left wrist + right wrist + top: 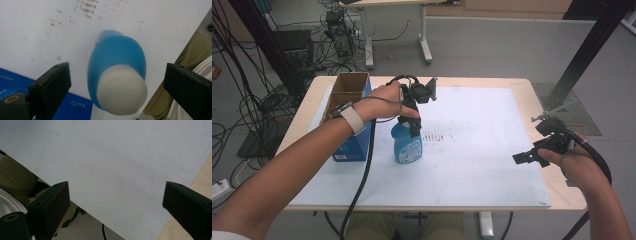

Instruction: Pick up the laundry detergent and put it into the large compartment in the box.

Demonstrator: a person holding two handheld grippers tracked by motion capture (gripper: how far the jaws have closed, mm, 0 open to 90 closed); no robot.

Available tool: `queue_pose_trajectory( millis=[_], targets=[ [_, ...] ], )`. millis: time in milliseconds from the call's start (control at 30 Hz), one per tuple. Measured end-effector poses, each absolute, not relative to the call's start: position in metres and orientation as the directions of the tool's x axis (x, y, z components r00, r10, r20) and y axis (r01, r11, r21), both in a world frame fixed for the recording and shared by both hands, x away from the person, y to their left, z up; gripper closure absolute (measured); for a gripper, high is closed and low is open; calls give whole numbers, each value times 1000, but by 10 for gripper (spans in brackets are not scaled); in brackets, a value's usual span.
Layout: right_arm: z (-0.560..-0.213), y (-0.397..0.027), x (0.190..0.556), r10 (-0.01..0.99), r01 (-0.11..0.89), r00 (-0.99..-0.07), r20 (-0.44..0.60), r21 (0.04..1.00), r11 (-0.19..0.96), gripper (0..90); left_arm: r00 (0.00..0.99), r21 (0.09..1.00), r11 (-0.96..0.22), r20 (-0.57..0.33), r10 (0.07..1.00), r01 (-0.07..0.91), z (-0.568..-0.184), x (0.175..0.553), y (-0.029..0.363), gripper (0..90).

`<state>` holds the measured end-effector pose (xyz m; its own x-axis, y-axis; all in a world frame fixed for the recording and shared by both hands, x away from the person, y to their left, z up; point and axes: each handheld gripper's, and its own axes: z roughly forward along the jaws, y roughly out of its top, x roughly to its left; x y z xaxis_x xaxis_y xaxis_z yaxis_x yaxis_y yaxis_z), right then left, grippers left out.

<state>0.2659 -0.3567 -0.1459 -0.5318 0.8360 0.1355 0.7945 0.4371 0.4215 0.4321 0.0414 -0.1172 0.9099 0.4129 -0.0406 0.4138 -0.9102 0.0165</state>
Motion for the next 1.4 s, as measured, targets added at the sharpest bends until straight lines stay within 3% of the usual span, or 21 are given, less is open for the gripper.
queue_pose_trajectory(
  millis=[833,1400],
  targets=[
    [-150,-358,267,836,798,-530,143,419,434,75,910,3,-911,-42,412,413,-145,430,42,96],
    [-151,-357,267,834,797,-532,144,419,436,75,910,21,-909,-26,415,415,-153,425,44,186]
  ],
)
